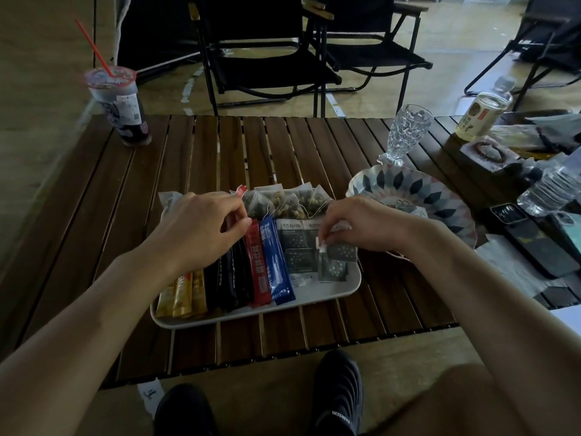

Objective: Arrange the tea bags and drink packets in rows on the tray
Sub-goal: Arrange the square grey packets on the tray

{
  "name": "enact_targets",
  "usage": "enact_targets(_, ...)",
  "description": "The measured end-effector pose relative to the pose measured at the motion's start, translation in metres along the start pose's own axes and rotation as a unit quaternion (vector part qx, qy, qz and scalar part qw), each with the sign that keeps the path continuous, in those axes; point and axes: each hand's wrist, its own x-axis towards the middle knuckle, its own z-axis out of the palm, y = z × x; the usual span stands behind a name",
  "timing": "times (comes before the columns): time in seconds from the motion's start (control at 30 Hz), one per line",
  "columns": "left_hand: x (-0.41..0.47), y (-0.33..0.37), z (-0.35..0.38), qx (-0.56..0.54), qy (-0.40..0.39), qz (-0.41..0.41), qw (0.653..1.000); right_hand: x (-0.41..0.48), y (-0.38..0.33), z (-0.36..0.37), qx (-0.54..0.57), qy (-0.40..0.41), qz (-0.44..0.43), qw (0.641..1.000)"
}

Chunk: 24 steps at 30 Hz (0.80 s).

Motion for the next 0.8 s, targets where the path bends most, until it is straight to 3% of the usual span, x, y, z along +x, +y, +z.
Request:
enact_targets(0.33, -0.002, -0.001, -0.001, 0.000, 0.004, 0.003, 1.000, -0.004, -0.016, 0.002, -0.053, -0.050, 0.029, 0.997)
enact_targets(0.47, -0.001, 0.001, -0.003, -0.006, 0.011, -0.004, 1.000, -0.010, -0.011, -0.002, -0.025, -0.005, 0.047, 0.999)
enact_targets(0.53, -0.001, 0.003, -0.004, -0.005, 0.011, -0.005, 1.000, -0.011, -0.013, -0.006, 0.040, 0.018, 0.034, 0.998)
enact_targets(0.63, -0.001, 0.003, -0.003, 0.000, 0.005, -0.007, 1.000, -0.009, -0.024, -0.002, 0.148, -0.018, 0.017, 0.989)
enact_targets(0.8, -0.004, 0.003, -0.006, -0.017, -0.001, -0.020, 1.000, 0.003, -0.036, 0.022, 0.121, -0.073, -0.003, 0.990)
